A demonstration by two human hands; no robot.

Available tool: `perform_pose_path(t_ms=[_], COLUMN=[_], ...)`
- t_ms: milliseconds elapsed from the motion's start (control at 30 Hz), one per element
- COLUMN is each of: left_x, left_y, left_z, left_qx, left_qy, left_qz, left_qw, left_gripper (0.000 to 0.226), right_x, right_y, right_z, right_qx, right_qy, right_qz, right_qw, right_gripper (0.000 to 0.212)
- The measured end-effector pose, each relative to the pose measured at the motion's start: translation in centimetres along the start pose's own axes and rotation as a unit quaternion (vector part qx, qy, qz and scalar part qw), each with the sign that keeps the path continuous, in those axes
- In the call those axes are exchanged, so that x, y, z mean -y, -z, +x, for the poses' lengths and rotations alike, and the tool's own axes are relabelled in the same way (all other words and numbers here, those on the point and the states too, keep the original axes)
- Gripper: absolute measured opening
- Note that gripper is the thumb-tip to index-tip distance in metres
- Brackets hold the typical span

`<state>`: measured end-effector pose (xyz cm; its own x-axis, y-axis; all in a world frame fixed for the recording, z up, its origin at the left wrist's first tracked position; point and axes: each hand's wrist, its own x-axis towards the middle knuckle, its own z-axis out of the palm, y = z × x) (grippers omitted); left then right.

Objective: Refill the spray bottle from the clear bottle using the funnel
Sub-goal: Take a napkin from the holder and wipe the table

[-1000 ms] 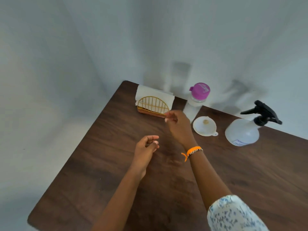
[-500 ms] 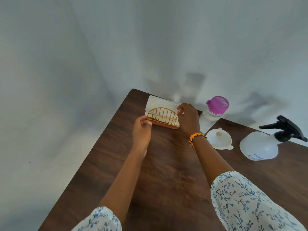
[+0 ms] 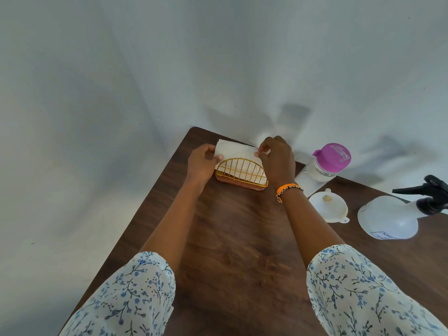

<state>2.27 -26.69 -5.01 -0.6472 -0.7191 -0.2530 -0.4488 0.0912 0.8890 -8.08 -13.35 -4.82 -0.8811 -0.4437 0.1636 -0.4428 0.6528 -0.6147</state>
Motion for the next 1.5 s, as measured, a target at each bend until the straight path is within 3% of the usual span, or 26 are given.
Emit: perform_pose_path(t_ms=[167, 367, 500, 633, 733, 800, 900, 967, 1067, 1267, 1500], left_x=[-0.1, -0.3, 0.0, 0.2, 0.4, 0.4, 0.5, 0.6, 0.5, 0.3, 0.0], left_y=[-0.4, -1.3, -1.6, -1.7, -1.6, -1.6, -1.6, -1.5, -1.5, -1.4, -1.2], left_z=[1.2, 1.9, 2.0, 1.9, 2.1, 2.1, 2.0, 1.9, 1.9, 1.8, 1.7], left_qx=[0.022, 0.01, 0.011, 0.015, 0.02, 0.019, 0.016, 0.018, 0.024, 0.028, 0.033], left_qy=[-0.048, -0.065, -0.053, -0.049, -0.044, -0.043, -0.051, -0.053, -0.054, -0.061, -0.064], left_qz=[-0.025, -0.076, -0.1, -0.108, -0.107, -0.114, -0.122, -0.127, -0.129, -0.131, -0.131], left_qw=[0.998, 0.995, 0.994, 0.993, 0.993, 0.992, 0.991, 0.99, 0.99, 0.989, 0.989], left_gripper=[0.009, 0.021, 0.023, 0.022, 0.024, 0.025, 0.026, 0.027, 0.021, 0.017, 0.02], right_x=[0.4, 0.6, 0.6, 0.3, 0.1, 0.0, -0.1, 0.1, 0.6, 0.8, 2.1], right_y=[0.2, 0.6, 0.0, -0.7, -0.8, -1.1, -1.6, -1.6, -1.2, -1.2, -1.5], right_z=[0.2, -0.6, -3.1, -4.0, -3.4, -3.0, -2.7, -2.5, -2.0, -0.6, -0.3], right_qx=[-0.03, -0.087, -0.013, 0.088, 0.124, 0.09, -0.033, -0.091, -0.119, -0.077, -0.052], right_qy=[0.005, -0.01, -0.072, -0.141, -0.163, -0.165, -0.18, -0.169, -0.11, -0.016, 0.068], right_qz=[0.014, 0.059, 0.117, 0.182, 0.213, 0.189, 0.162, 0.163, 0.167, 0.085, 0.049], right_qw=[0.999, 0.994, 0.99, 0.969, 0.955, 0.964, 0.97, 0.968, 0.972, 0.993, 0.995], right_gripper=[0.003, 0.016, 0.007, 0.037, 0.041, 0.032, 0.013, 0.016, 0.026, 0.021, 0.03])
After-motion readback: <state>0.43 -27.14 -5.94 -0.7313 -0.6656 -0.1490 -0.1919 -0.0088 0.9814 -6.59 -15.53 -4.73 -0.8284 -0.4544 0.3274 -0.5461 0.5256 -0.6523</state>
